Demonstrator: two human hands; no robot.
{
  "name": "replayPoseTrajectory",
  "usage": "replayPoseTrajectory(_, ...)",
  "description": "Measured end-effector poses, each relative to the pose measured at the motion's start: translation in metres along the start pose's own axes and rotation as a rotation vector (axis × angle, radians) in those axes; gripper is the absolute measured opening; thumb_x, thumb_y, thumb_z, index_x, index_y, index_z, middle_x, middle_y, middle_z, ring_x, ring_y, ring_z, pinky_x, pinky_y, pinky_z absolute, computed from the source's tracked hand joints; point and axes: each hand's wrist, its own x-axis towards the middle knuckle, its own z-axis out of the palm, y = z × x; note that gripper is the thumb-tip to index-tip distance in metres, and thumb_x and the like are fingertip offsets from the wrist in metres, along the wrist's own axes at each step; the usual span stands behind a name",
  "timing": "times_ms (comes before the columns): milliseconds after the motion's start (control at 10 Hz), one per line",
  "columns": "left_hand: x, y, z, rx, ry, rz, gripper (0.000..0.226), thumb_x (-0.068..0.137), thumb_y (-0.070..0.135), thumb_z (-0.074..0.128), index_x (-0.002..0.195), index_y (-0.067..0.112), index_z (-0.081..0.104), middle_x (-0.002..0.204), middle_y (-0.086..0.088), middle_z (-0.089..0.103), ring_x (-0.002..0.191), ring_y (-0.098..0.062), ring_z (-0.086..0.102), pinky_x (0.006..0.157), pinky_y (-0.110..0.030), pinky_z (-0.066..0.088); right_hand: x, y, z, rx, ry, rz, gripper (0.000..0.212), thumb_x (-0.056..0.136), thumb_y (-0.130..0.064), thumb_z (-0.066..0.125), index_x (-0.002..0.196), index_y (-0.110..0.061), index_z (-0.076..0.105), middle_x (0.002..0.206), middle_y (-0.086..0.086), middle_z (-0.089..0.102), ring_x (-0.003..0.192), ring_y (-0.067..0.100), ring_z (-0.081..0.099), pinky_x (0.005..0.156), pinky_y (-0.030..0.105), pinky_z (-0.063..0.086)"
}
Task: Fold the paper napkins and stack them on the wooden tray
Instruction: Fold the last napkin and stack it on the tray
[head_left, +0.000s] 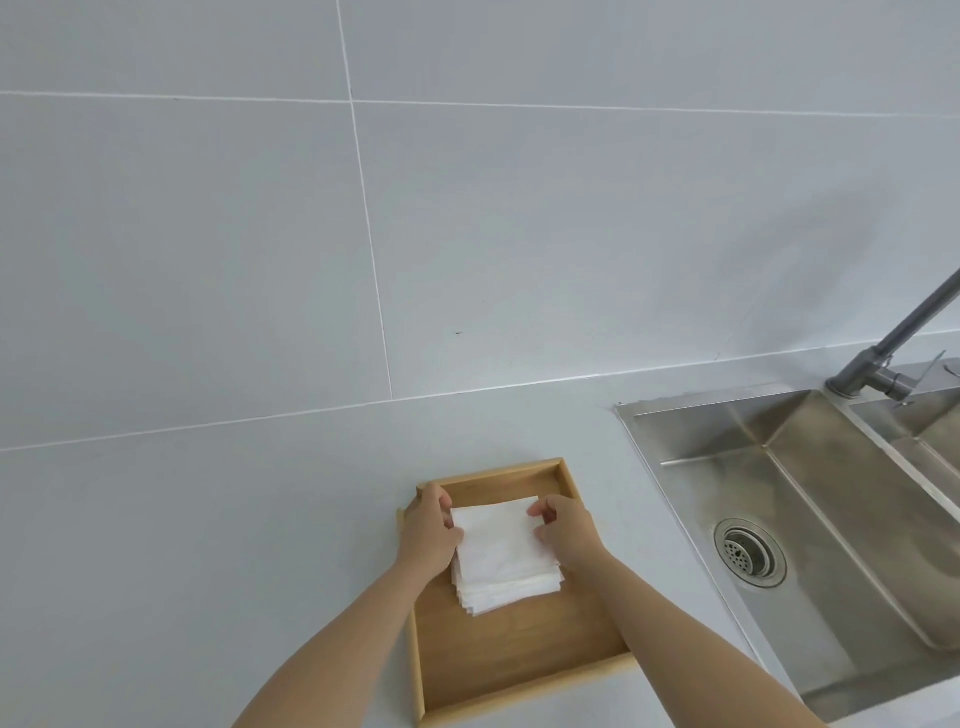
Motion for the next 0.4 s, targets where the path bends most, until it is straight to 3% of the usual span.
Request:
replayPoseTrajectory(100,0.002,-0.002,0.002,0.070,0.009,0.029,0.024,0.085,-0.003,0.052,0.092,0.013,0.036,0.085,-0.004,0.046,0.065,-0.005,0.037,0.057,-0.008,0.026,0.003,0.001,0.002,-0.066,-0.013,-0.022,0.029,0.081,0.009,0.044,0.089,-0.017,0.053,0.070,-0.008,0.040,0.063,0.009,0.041,0.052,0.017,0.034)
replayPoseTrajectory(200,0.001,-0.004,0.001,0.157,0.005,0.077,0.023,0.085,-0.003,0.050,0.092,0.015,0.037,0.082,-0.001,0.046,0.080,-0.017,0.046,0.061,-0.013,0.032,0.002,-0.001,0.003,-0.185,-0.025,-0.055,0.030,0.081,0.008,0.046,0.099,-0.014,0.056,0.086,-0.003,0.040,0.066,0.010,0.040,0.049,0.016,0.033)
replayPoseTrajectory(300,0.001,-0.004,-0.005,0.227,0.009,0.119,0.025,0.088,-0.002,0.046,0.112,0.006,0.045,0.101,-0.006,0.050,0.093,-0.021,0.049,0.080,-0.027,0.041,0.001,-0.003,0.001,-0.259,-0.011,-0.067,0.034,0.081,0.008,0.044,0.104,-0.013,0.056,0.101,0.001,0.040,0.078,0.015,0.046,0.055,0.017,0.037)
replayPoseTrajectory(400,-0.002,-0.001,-0.014,0.282,0.033,0.145,0.031,0.091,0.005,0.045,0.121,0.009,0.042,0.128,-0.008,0.046,0.105,-0.025,0.056,0.088,-0.030,0.045,-0.001,-0.007,-0.003,-0.288,0.028,-0.060,0.039,0.082,0.009,0.041,0.115,-0.010,0.053,0.118,0.004,0.041,0.102,0.023,0.051,0.070,0.023,0.043)
